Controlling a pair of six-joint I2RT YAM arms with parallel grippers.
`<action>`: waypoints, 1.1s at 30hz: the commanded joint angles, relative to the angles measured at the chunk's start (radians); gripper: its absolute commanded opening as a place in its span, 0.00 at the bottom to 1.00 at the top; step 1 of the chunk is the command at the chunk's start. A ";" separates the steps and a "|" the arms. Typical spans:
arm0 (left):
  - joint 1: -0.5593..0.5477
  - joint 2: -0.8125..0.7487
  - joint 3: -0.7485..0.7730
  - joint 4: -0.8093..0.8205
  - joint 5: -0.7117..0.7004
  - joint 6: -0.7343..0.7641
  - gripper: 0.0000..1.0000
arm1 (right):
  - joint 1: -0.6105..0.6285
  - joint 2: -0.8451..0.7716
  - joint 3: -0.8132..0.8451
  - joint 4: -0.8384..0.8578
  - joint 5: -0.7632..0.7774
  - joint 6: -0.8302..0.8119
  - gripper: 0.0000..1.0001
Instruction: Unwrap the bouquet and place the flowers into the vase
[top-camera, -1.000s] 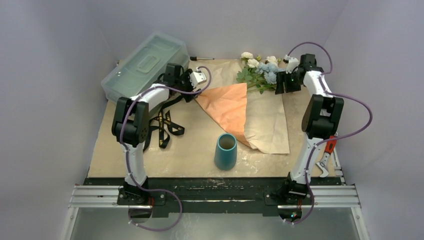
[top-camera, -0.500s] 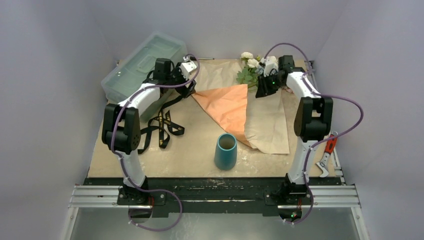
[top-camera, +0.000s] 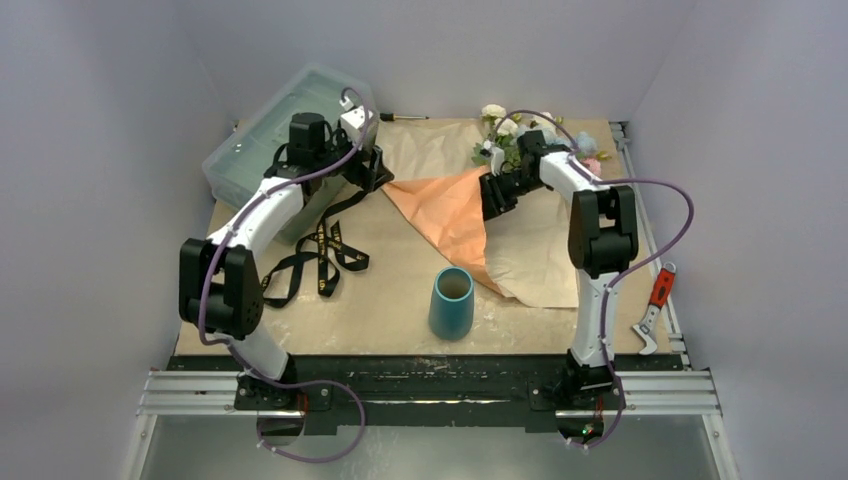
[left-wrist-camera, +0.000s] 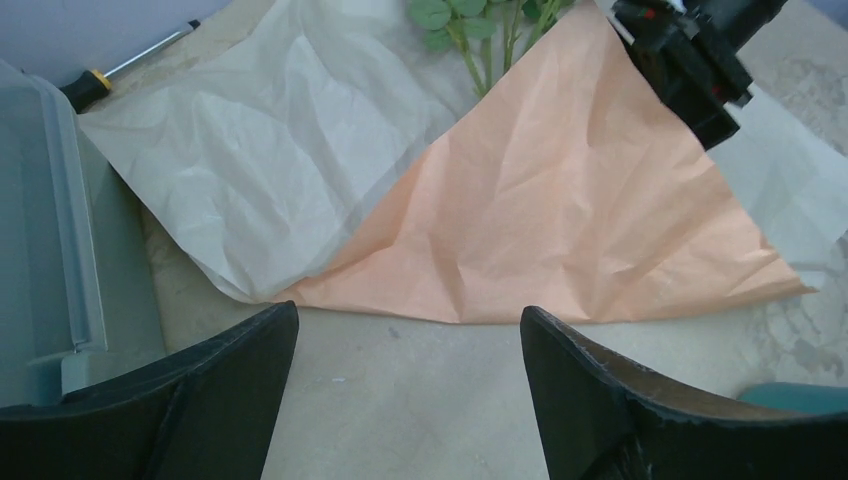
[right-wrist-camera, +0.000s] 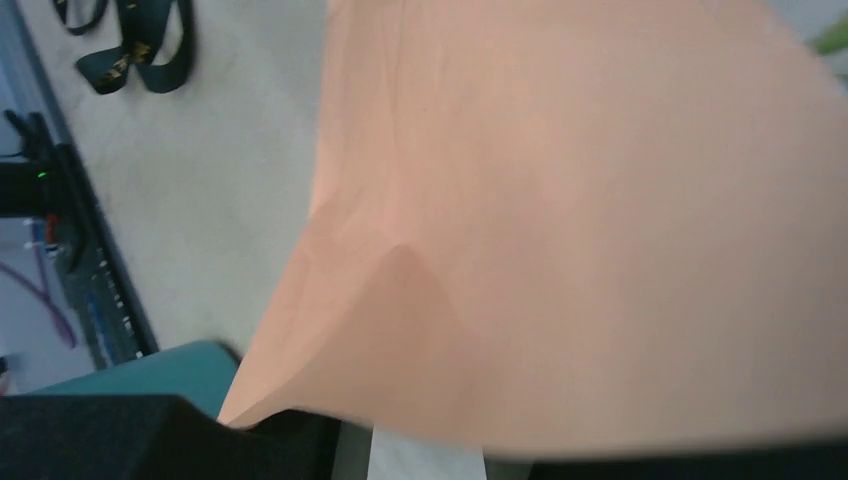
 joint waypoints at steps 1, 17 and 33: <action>0.016 -0.132 -0.029 0.031 0.024 -0.107 0.82 | 0.066 -0.038 0.025 -0.070 -0.162 -0.065 0.45; 0.034 -0.281 -0.093 -0.041 0.042 -0.107 0.82 | 0.206 -0.019 0.034 -0.120 -0.190 -0.137 0.85; 0.034 -0.291 -0.139 0.021 0.001 -0.115 0.83 | 0.206 -0.292 -0.190 0.213 -0.209 -0.089 0.97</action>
